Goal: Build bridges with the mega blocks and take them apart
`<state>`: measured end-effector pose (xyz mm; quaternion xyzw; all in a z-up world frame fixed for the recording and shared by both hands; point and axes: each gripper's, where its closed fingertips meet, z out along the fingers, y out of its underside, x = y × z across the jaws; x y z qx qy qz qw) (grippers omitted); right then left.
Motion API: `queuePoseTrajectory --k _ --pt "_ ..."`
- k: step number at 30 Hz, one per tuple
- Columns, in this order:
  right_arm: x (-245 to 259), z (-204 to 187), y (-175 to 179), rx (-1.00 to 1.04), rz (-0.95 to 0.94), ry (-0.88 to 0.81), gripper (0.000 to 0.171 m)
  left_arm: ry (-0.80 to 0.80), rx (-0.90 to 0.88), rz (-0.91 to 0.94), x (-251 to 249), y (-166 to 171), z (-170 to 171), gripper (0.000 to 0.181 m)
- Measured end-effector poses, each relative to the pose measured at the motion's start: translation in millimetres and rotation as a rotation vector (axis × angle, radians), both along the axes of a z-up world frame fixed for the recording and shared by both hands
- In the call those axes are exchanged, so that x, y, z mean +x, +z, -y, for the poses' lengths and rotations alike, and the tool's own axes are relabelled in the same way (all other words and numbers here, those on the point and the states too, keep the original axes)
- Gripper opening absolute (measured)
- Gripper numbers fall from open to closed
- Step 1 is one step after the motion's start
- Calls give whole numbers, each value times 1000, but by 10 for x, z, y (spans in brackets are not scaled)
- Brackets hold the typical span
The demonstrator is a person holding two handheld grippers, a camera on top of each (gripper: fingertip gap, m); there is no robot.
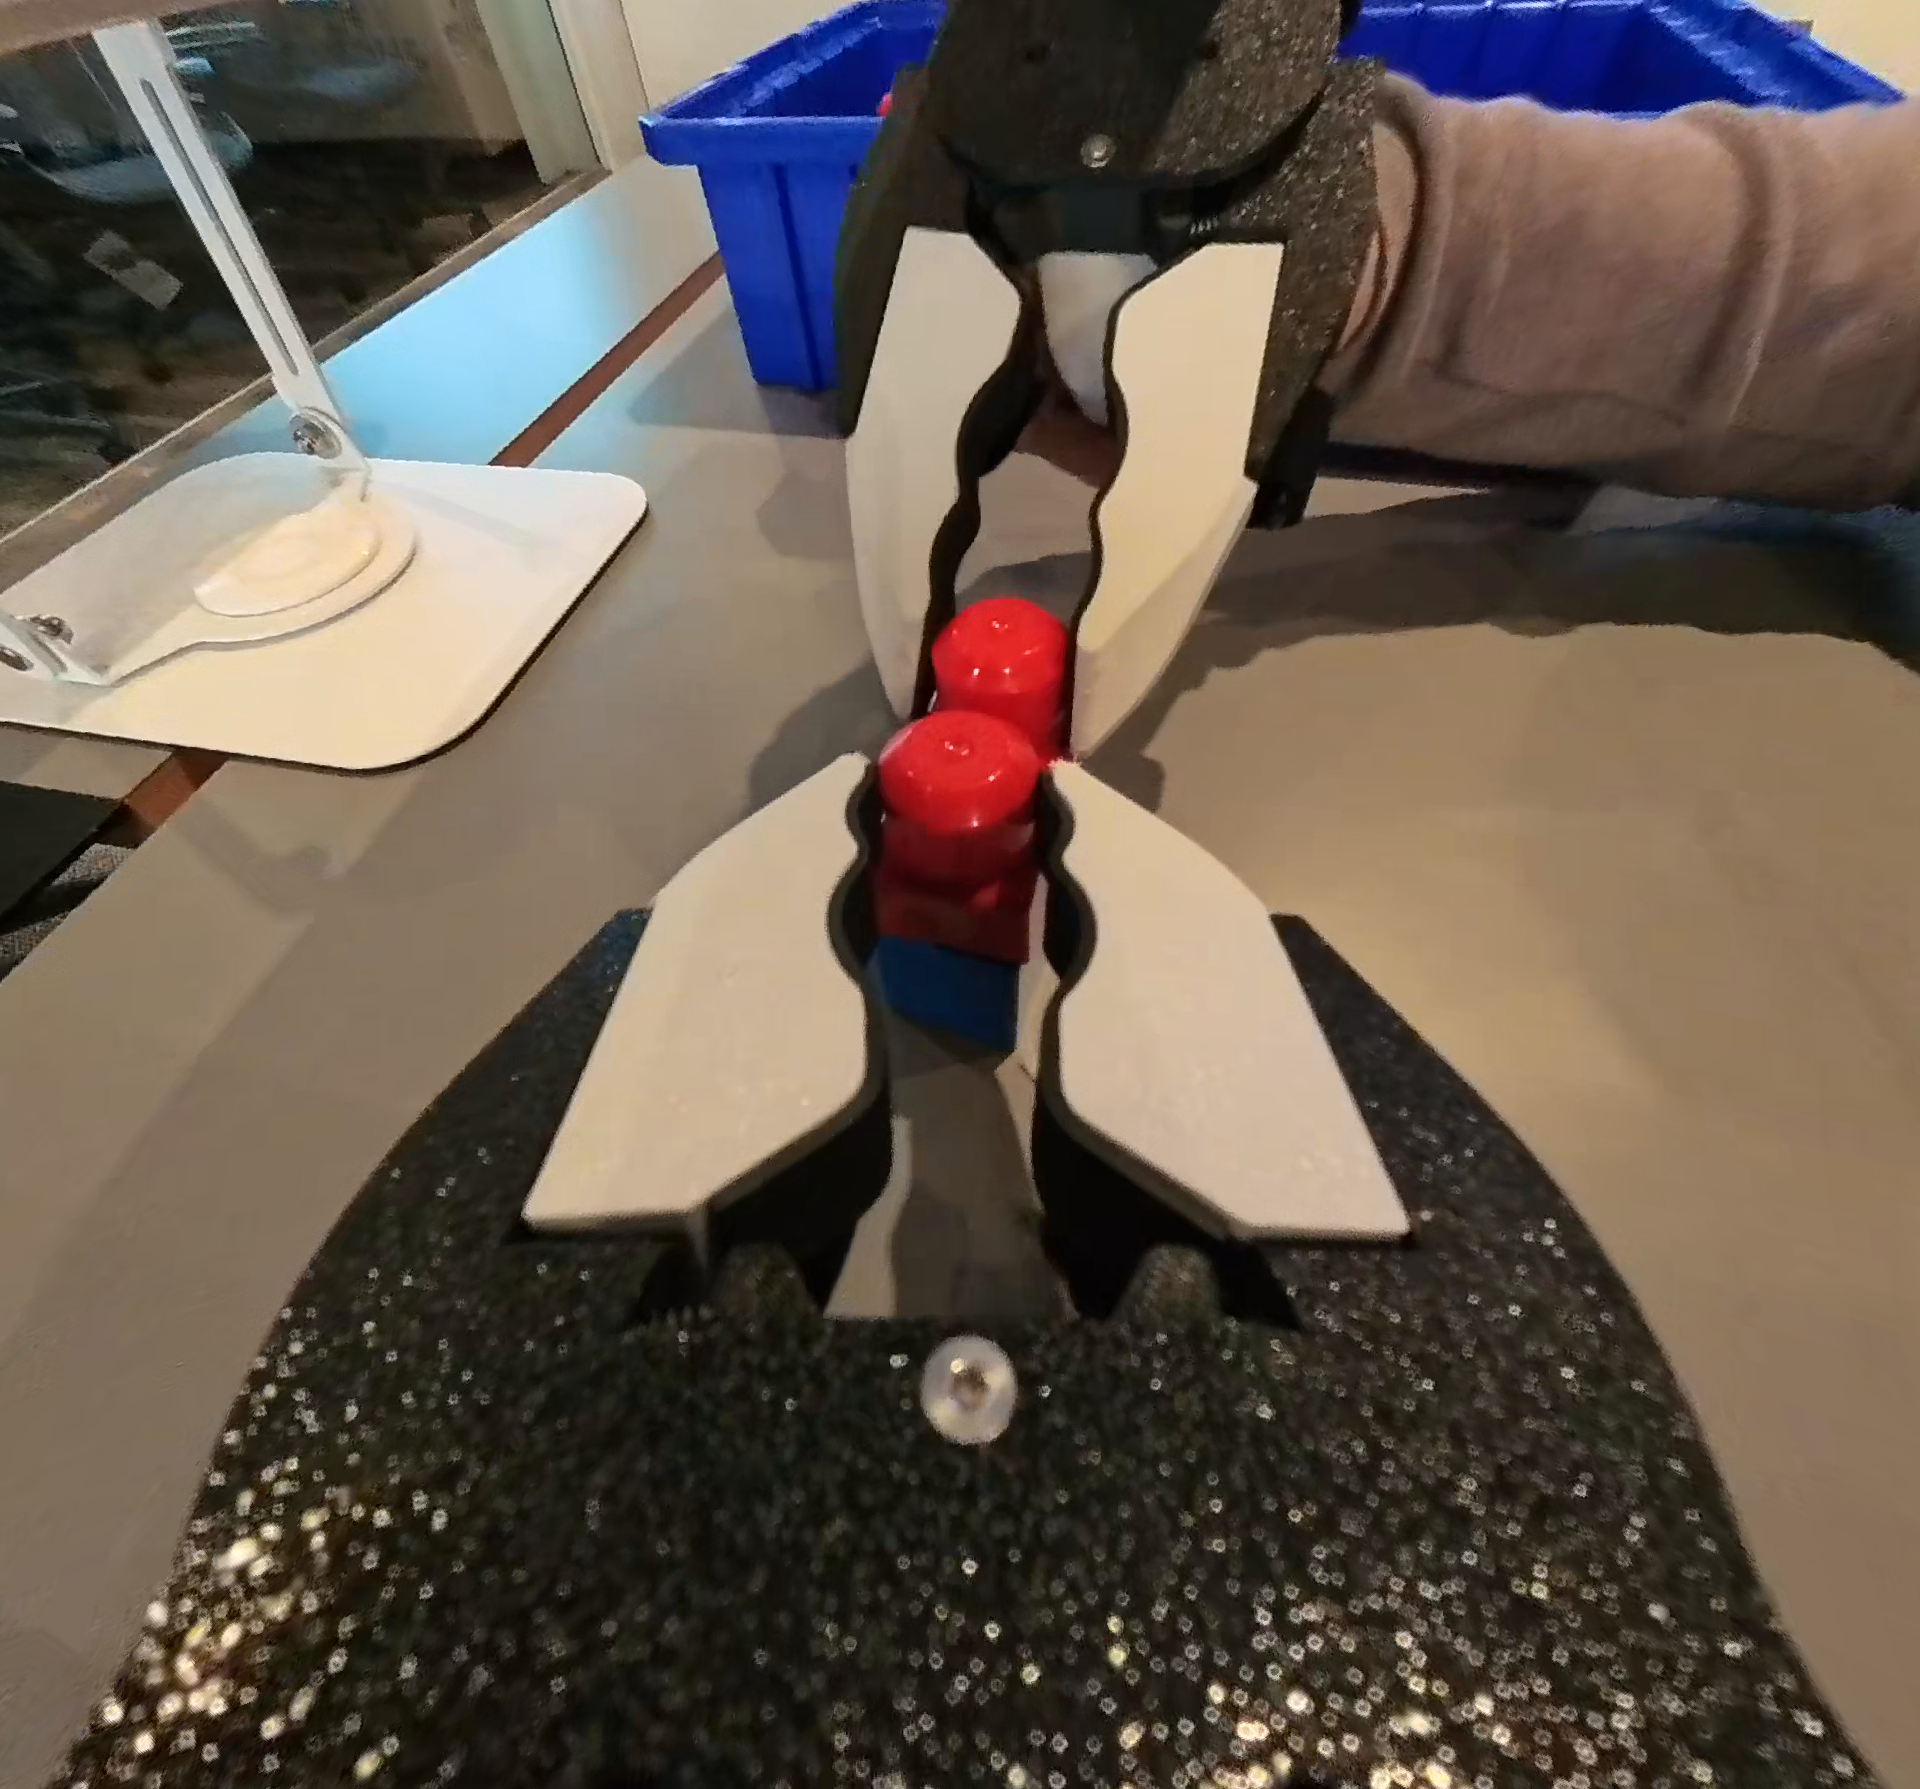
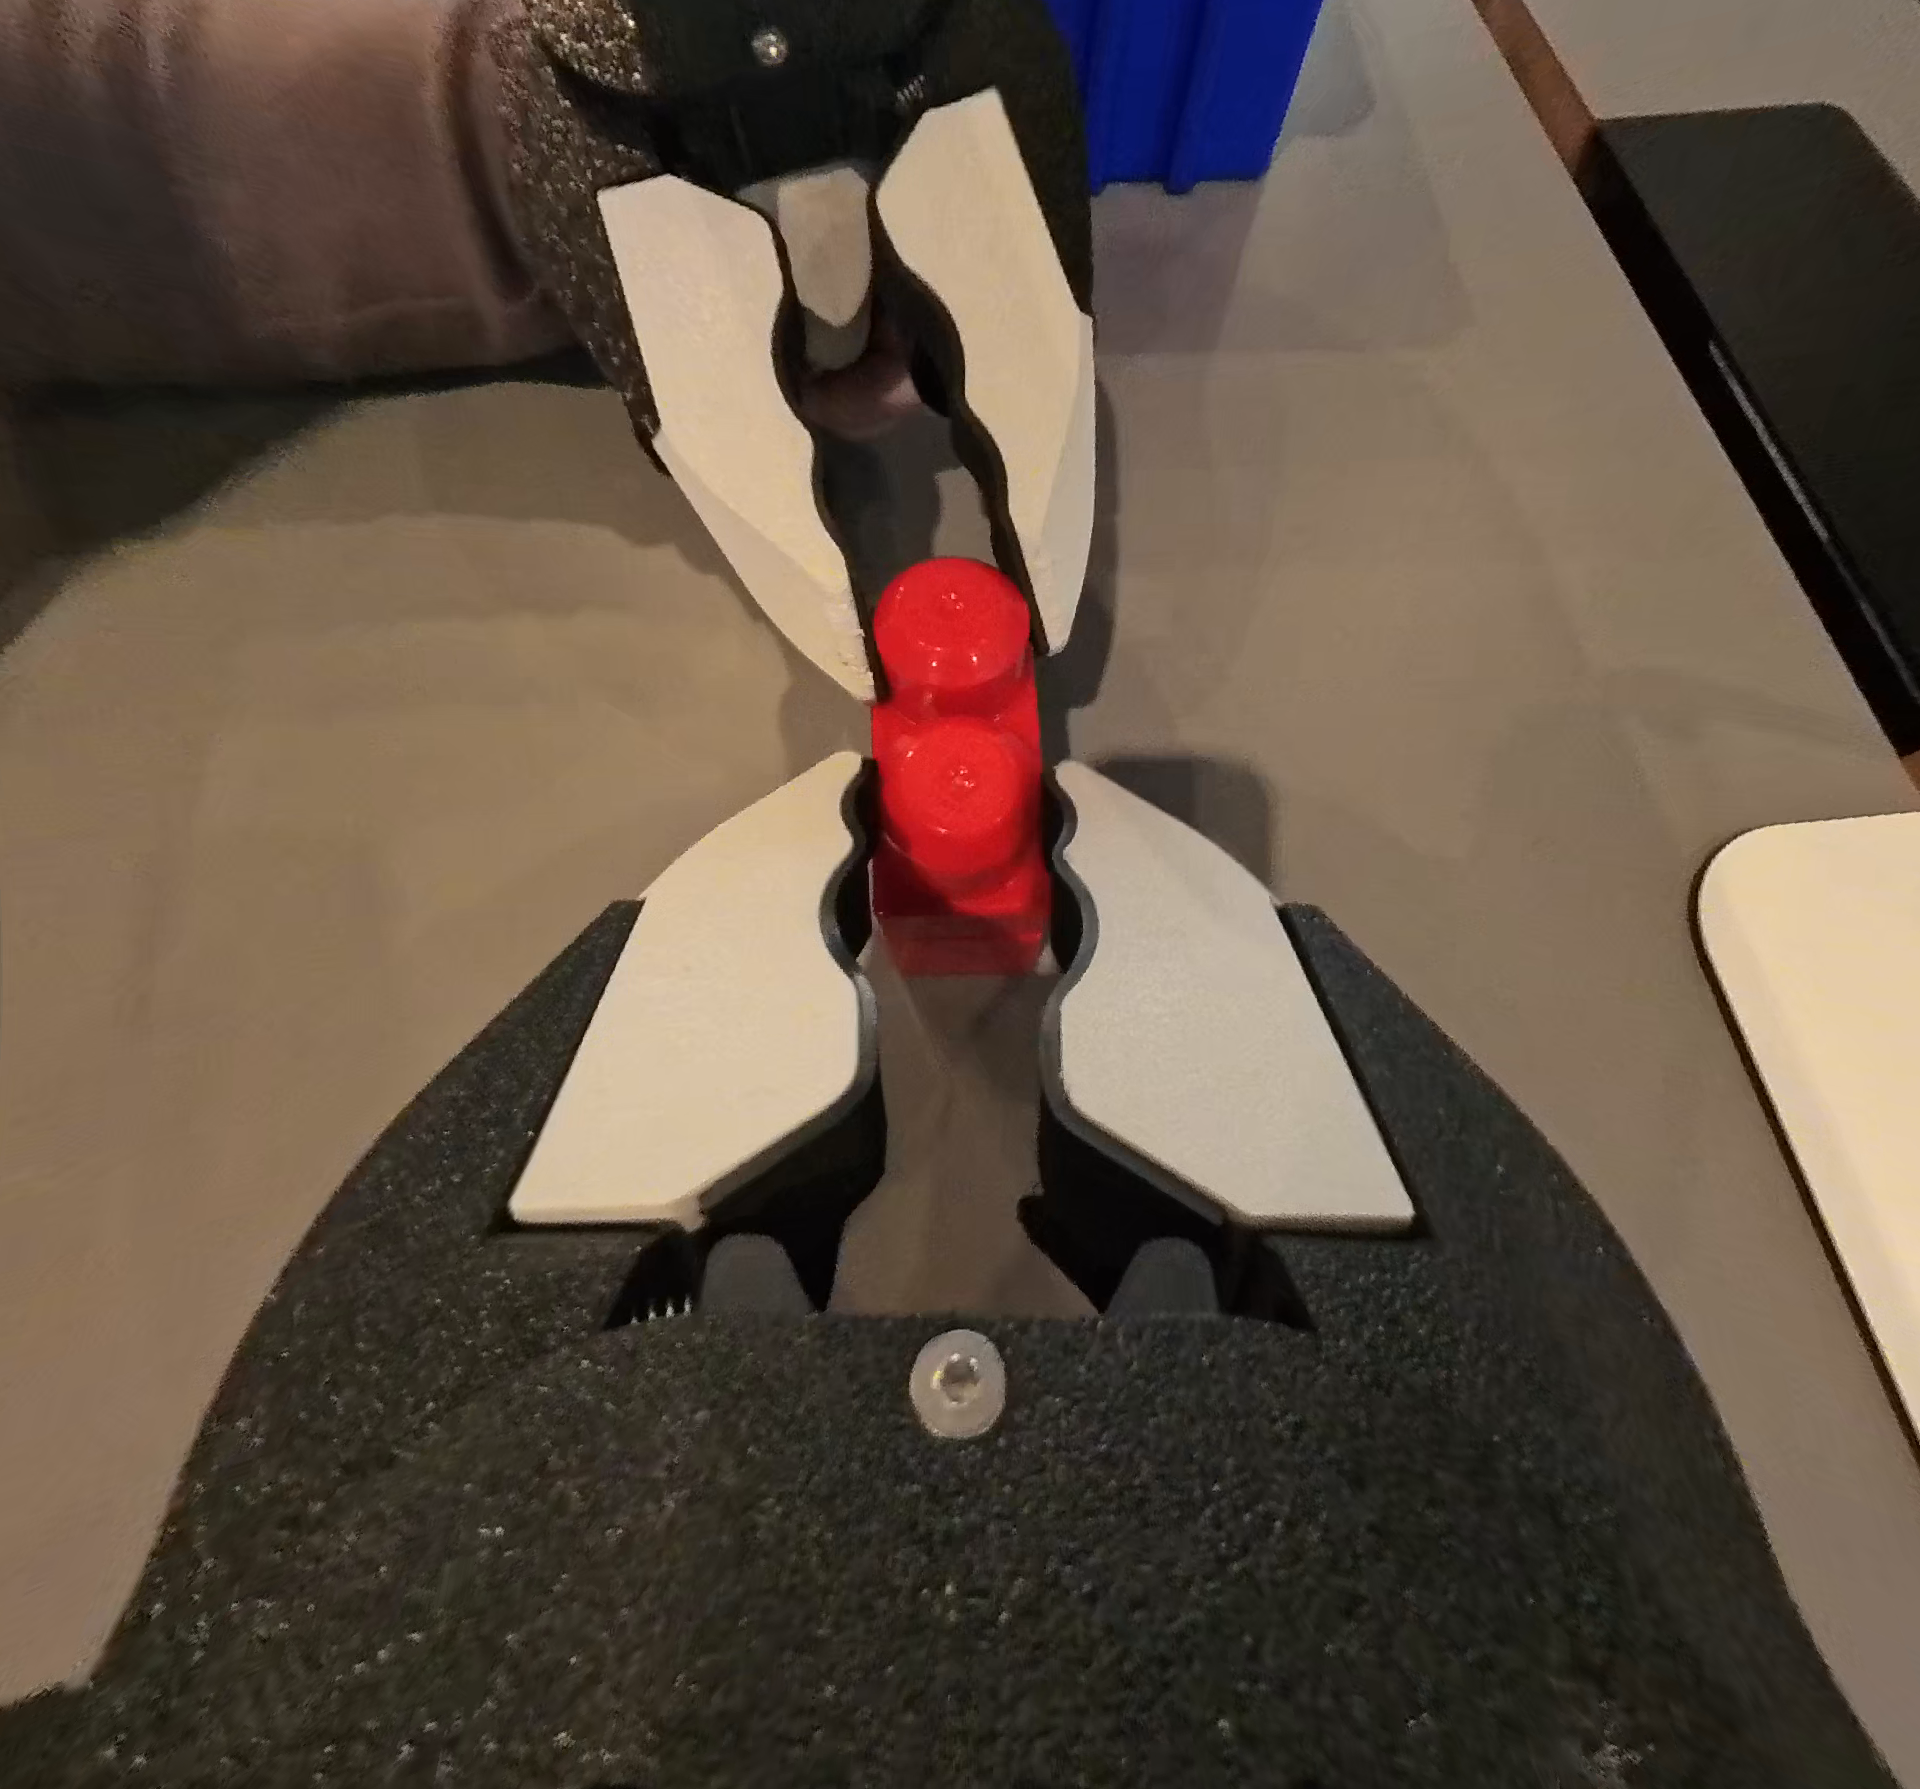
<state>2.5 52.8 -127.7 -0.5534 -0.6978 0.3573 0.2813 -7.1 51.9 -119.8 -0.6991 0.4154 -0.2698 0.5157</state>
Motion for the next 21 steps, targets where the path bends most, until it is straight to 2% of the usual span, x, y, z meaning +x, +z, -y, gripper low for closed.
queuePoseTrajectory --k 1,2,3,6,11,14,16,21 --pt "10 -1 5 4 -13 -1 38 9 -6 -7 -11 -10 -3 29" --pt "26 -2 10 -1 -29 -13 56 25 -11 -15 -40 -28 -12 40" --pt "59 1 4 -17 -42 -21 63 32 -21 -23 -76 -51 -6 51" --pt "200 -54 -182 -39 3 -66 69 21 -58 -40 -167 -137 43 57" --pt "173 -22 -420 -21 50 -46 57 -34 -132 -196 -105 -417 40 58" --pt "148 -39 -468 6 65 -38 37 -58 -163 -281 -52 -541 21 55" --pt "147 -41 -468 -1 57 -29 37 -74 -177 -273 -10 -542 20 38" --pt "153 -41 -472 -29 64 -41 37 -23 -224 -262 -6 -550 19 38"
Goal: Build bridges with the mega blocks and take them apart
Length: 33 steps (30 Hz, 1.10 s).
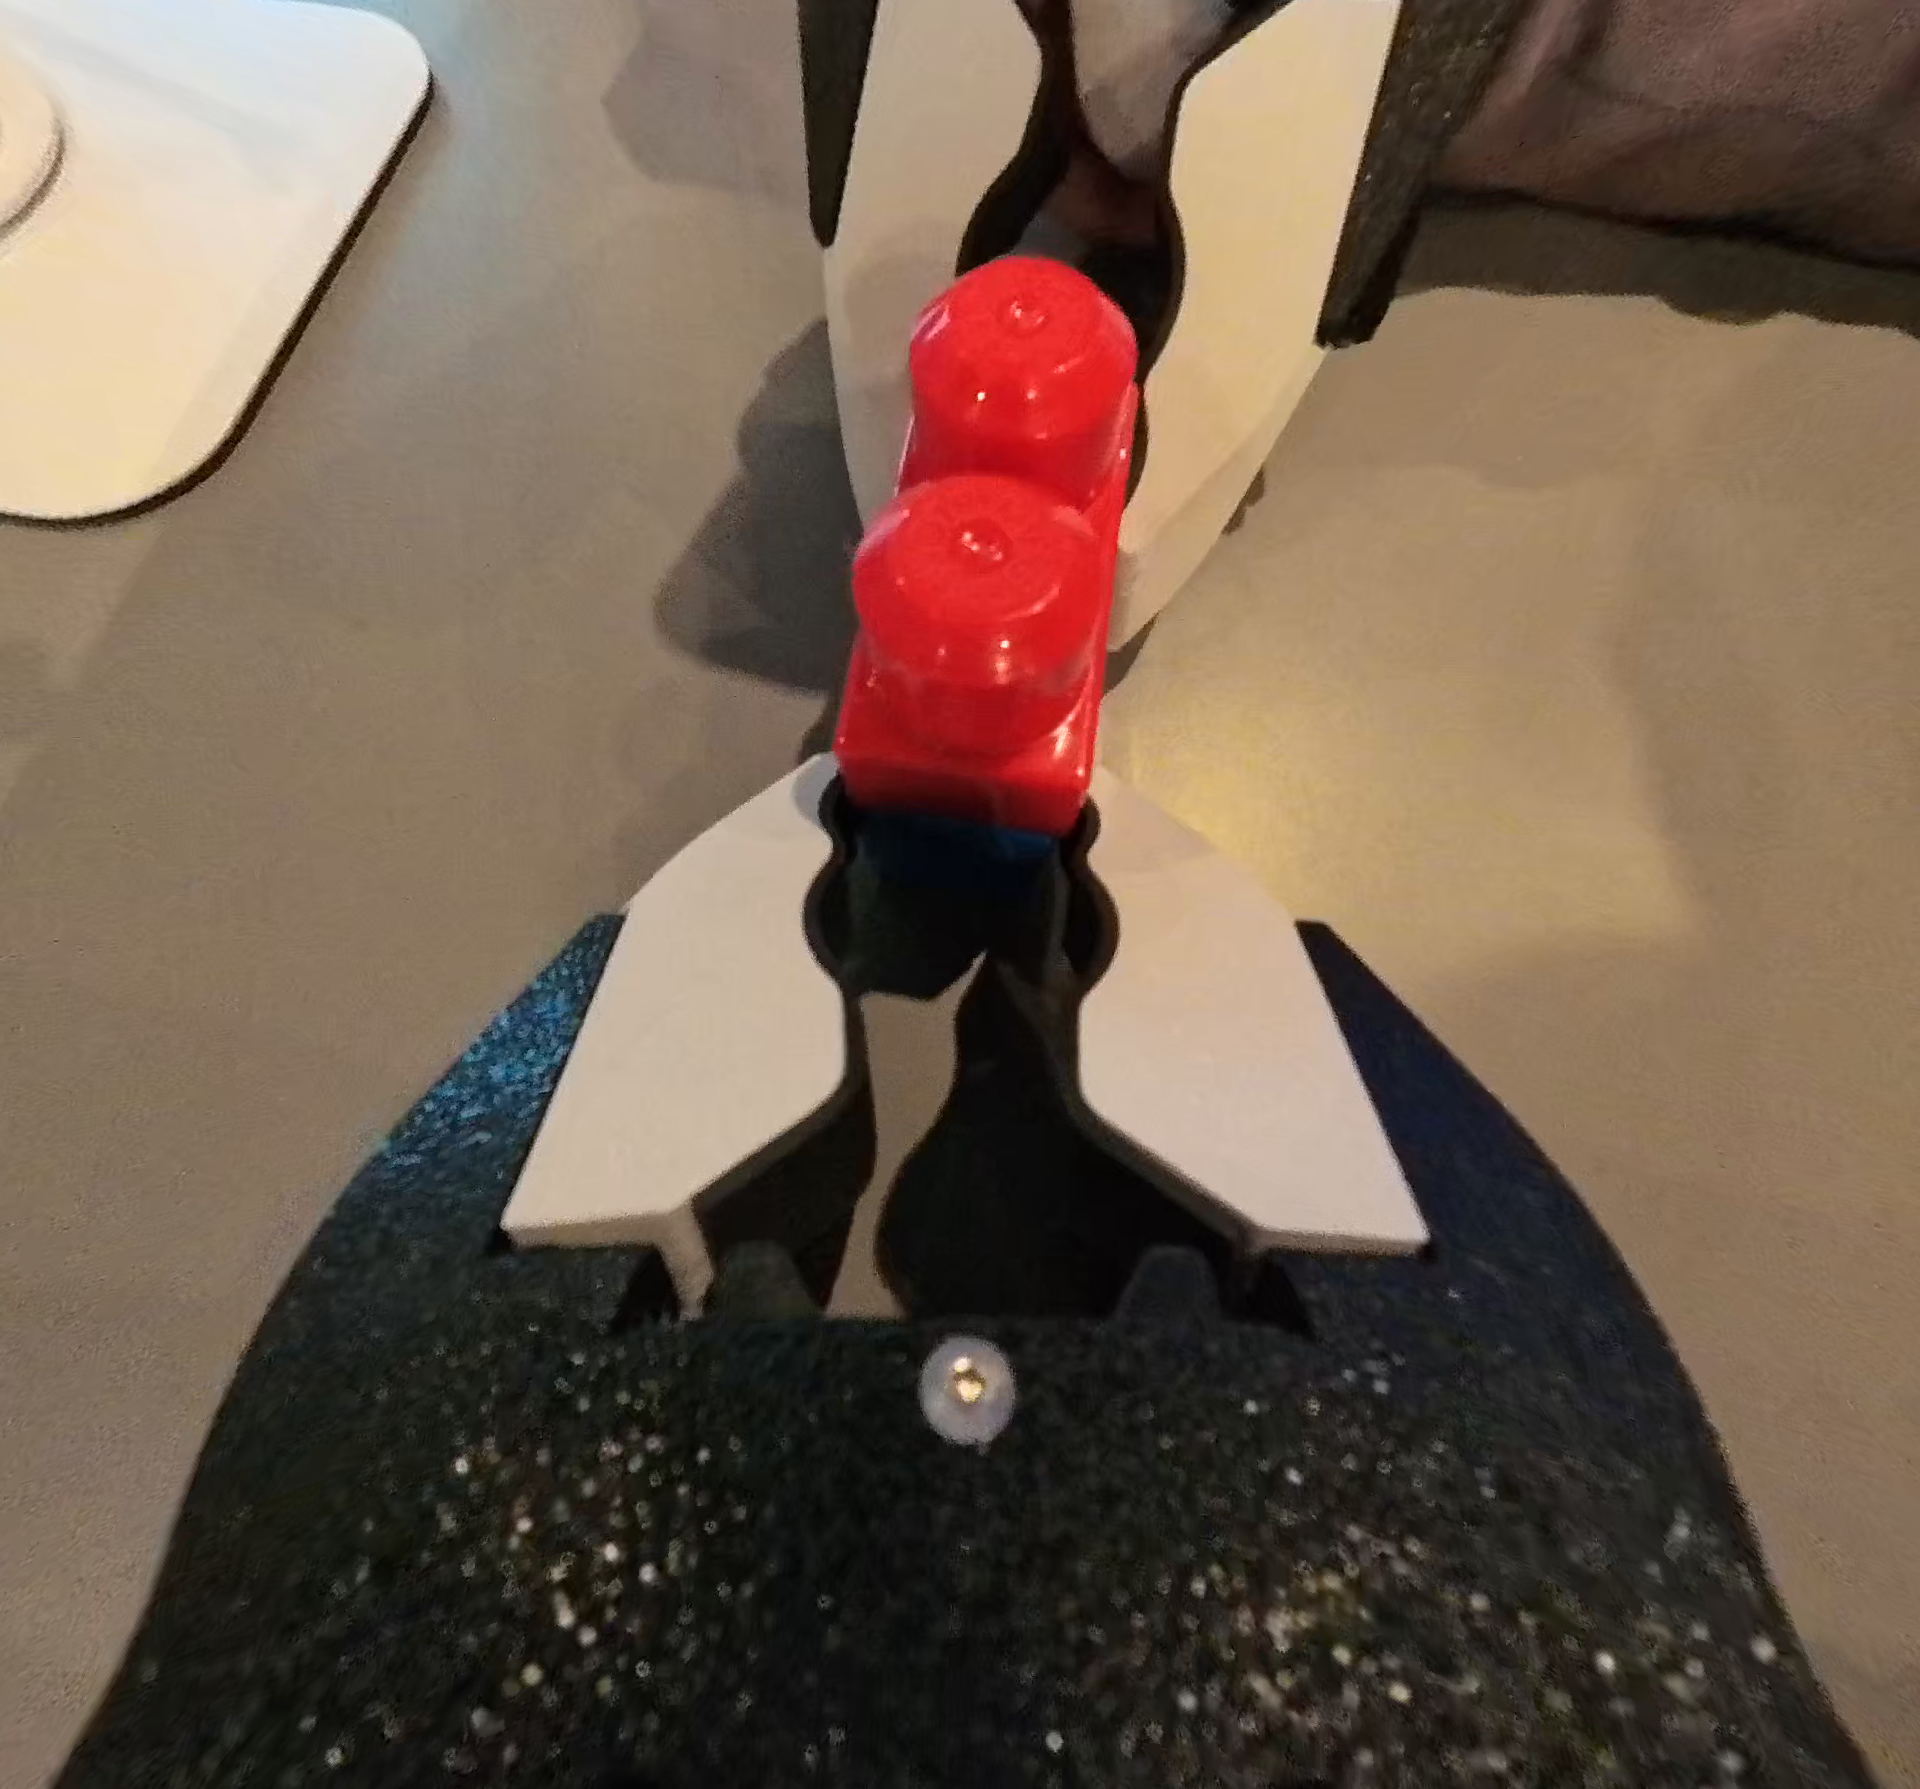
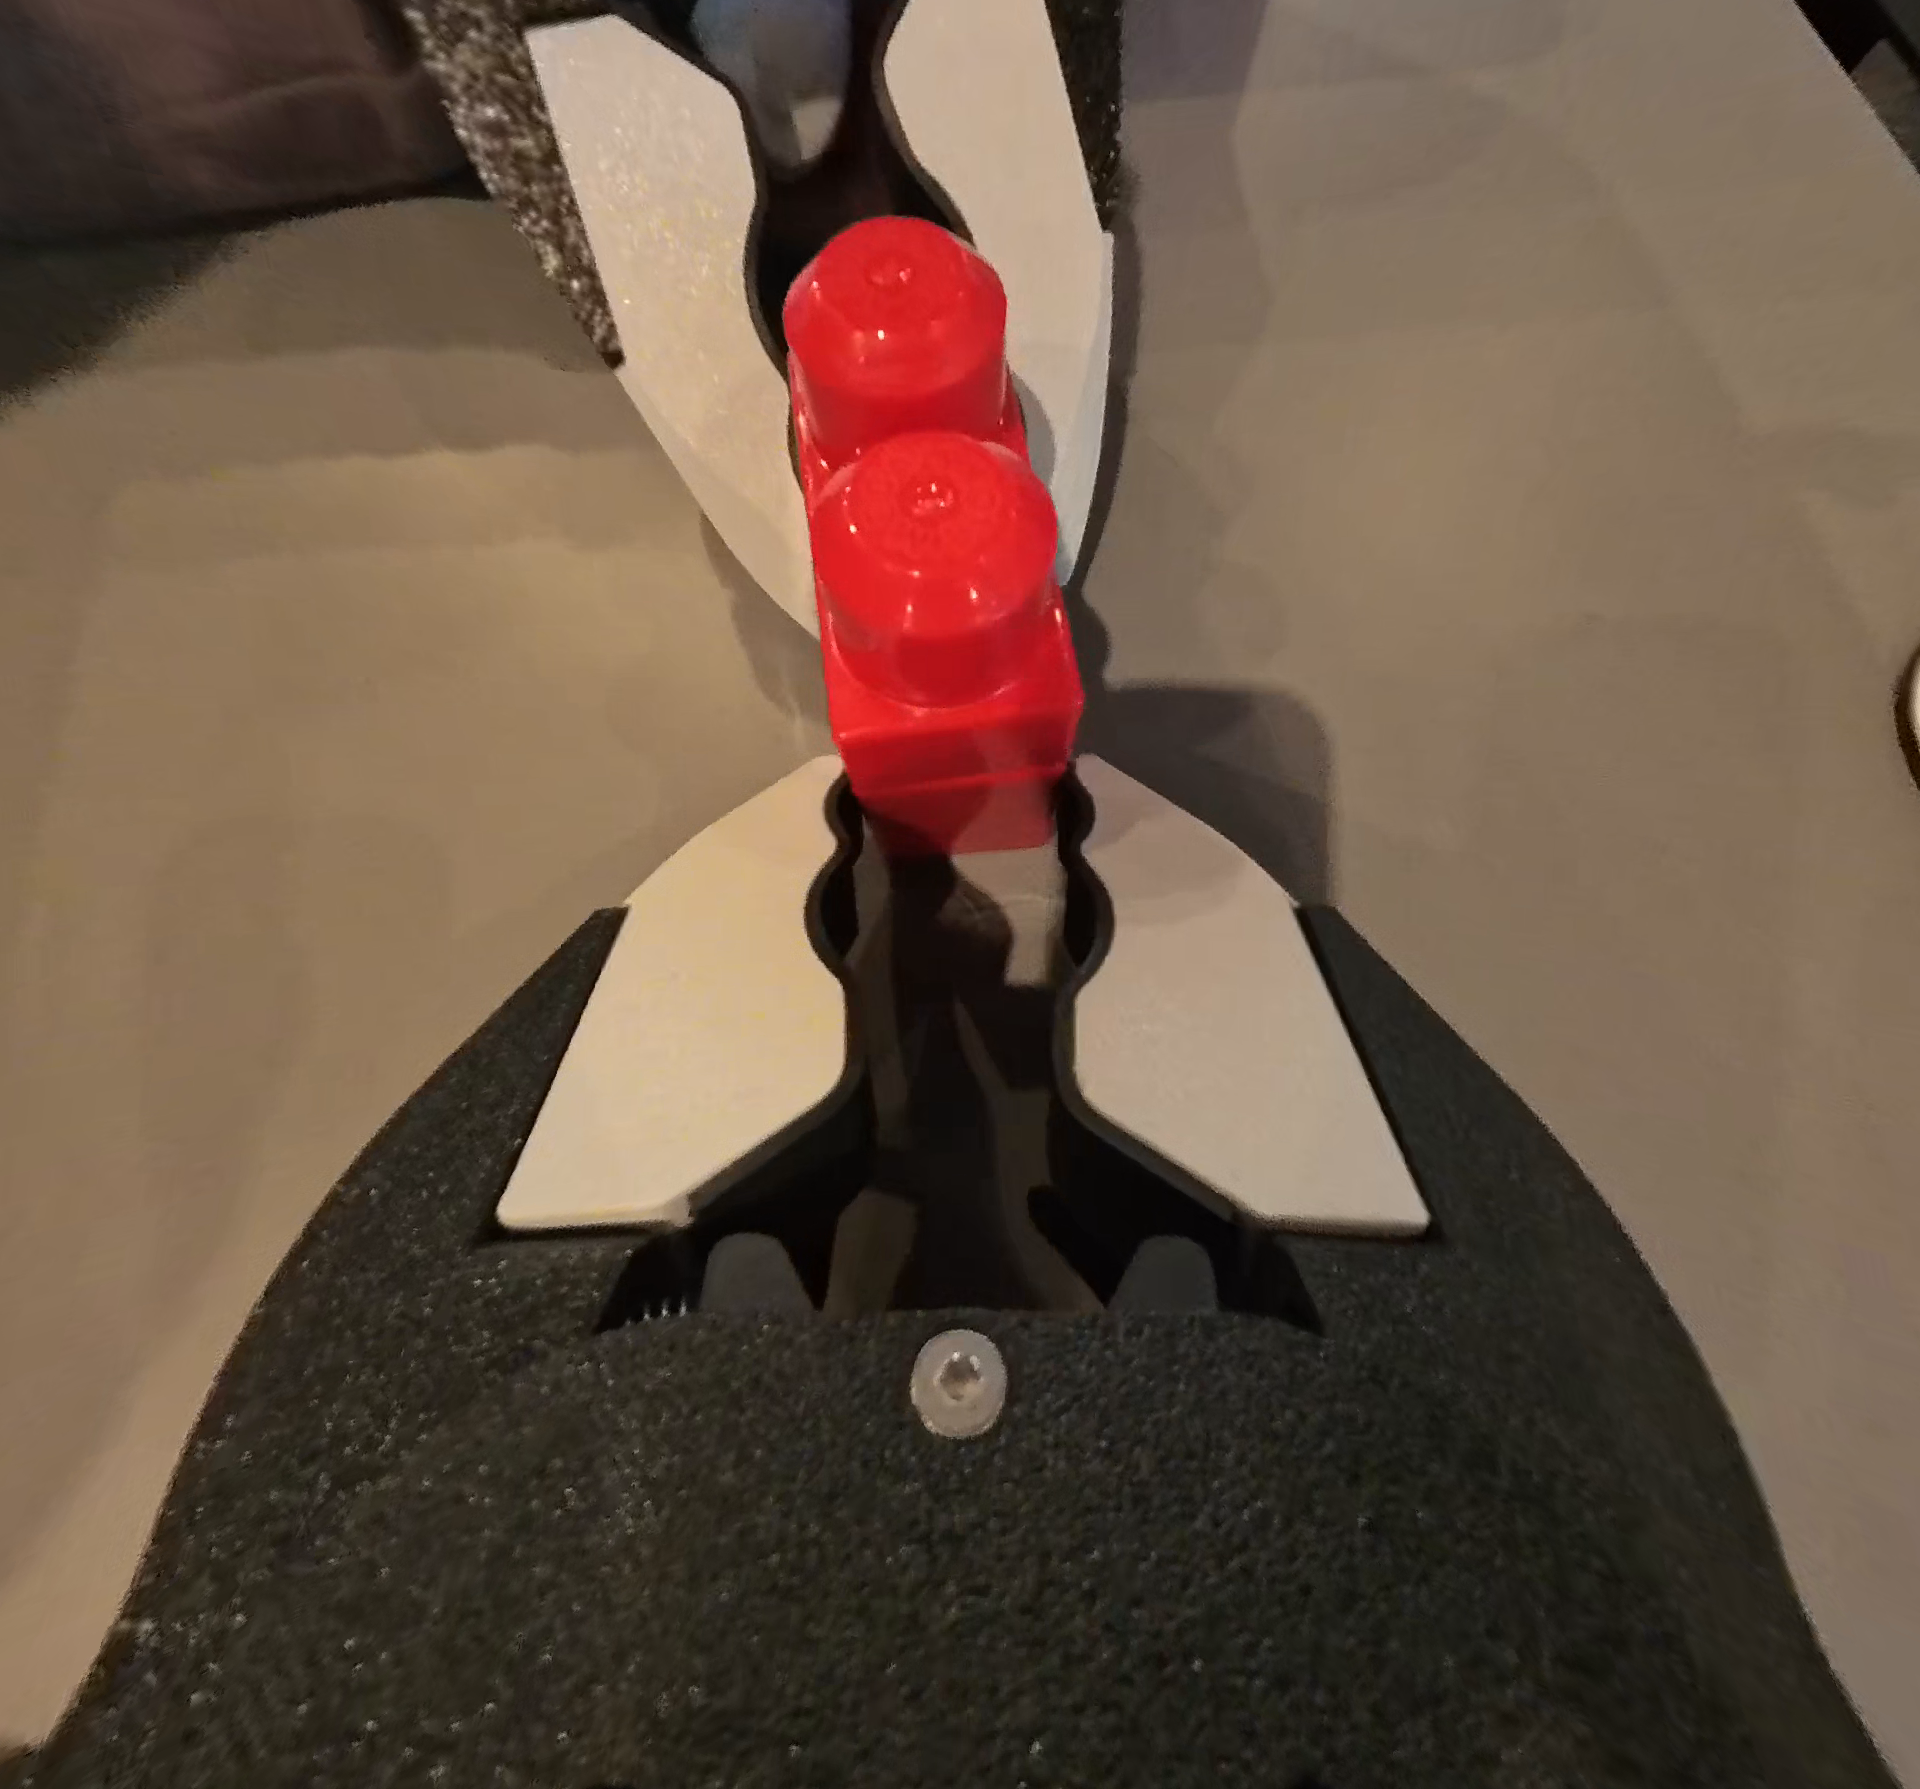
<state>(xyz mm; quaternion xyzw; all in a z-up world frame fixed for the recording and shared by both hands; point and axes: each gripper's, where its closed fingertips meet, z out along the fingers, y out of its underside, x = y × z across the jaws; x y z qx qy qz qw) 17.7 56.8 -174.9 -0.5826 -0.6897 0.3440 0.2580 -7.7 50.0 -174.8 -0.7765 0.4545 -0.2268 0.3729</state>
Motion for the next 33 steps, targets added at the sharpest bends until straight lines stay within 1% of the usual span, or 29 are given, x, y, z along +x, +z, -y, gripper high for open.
queuePoseTrajectory --k 6,11,12,13,14,15,16,19,20,22,25,33 --pt "-6 -2 -4 -4 19 -34 37 100 -10 -32 -9 -9 17 37" --pt "5 8 13 -26 -14 -3 38 78 -2 -20 1 -7 28 37" --pt "13 6 57 -55 -35 3 48 71 1 -17 7 -6 29 37" --pt "5 38 172 -91 -99 30 59 64 6 -21 8 -8 31 37" --pt "-5 68 320 -110 -178 58 62 61 8 -22 7 -8 32 37" --pt "-22 85 446 -115 -236 72 61 58 7 -21 8 -7 33 37" --pt "-41 83 496 -95 -248 75 57 53 9 -19 9 -7 35 37" --pt "-126 102 381 -10 -159 98 56 46 14 -13 12 -6 35 37" --pt "-162 123 356 -4 -148 107 53 47 16 -10 12 -5 35 37" --pt "-209 102 353 9 -148 90 36 47 16 -3 17 -5 42 37" --pt "-201 108 345 9 -149 88 36 59 14 2 21 -5 49 37" --pt "-188 112 340 32 -121 -30 37 100 -5 3 21 -9 50 38"
